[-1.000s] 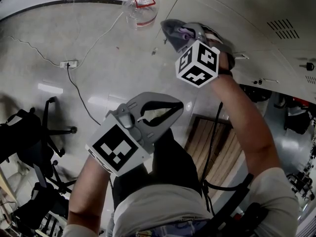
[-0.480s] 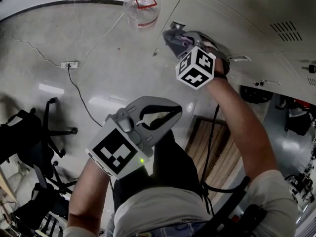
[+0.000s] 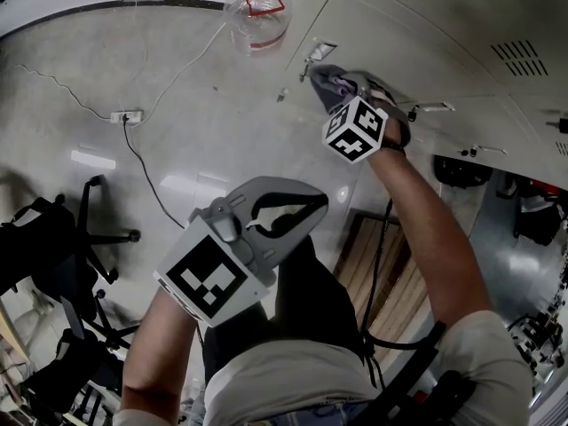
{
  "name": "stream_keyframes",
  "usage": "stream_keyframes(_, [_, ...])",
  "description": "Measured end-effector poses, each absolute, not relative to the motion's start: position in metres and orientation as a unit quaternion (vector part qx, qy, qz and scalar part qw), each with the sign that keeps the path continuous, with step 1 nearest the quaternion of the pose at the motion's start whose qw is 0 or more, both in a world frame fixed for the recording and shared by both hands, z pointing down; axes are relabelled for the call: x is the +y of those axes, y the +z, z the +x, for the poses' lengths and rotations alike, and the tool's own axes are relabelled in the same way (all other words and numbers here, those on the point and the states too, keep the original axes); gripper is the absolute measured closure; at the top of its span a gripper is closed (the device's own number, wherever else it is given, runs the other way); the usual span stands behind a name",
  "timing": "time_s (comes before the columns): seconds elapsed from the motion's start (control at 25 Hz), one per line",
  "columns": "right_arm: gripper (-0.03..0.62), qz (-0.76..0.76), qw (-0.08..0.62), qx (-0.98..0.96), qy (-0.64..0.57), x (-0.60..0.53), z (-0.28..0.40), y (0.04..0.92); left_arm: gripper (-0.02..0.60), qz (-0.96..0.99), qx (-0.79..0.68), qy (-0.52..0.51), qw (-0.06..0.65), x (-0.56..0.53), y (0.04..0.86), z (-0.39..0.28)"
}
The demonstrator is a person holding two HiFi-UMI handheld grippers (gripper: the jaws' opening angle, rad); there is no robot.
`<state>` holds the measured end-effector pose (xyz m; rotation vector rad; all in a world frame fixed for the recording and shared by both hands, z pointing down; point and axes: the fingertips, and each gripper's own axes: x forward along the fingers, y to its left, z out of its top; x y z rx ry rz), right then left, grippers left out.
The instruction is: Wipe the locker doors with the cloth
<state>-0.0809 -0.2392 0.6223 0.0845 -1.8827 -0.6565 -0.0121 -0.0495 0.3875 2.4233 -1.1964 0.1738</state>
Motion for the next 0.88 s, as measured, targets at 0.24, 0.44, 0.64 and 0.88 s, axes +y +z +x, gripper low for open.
stream_keyframes(0.24, [0.508,0.044,0.542,-0.798,-0.261,-0.241,-0.088,0.645,0.578,0.871,-0.434,0.064,0.221,-0.044,0.395,-0.013])
stream_keyframes(0.44, [0.508,0.037,0.539,-0.798,-0.267,-0.237,-0.099,0.661,0.577,0.871,-0.429,0.068,0.229,-0.037,0.4,-0.01])
stream_keyframes(0.64, [0.508,0.022,0.538,-0.798,-0.271,-0.233,-0.113,0.678,0.577,0.87,-0.431,0.067,0.23,-0.038,0.405,-0.011])
stream_keyframes(0.88, [0.508,0.006,0.546,-0.792,-0.273,-0.233,-0.125,0.701,0.578,0.872,-0.435,0.064,0.216,-0.041,0.406,-0.016])
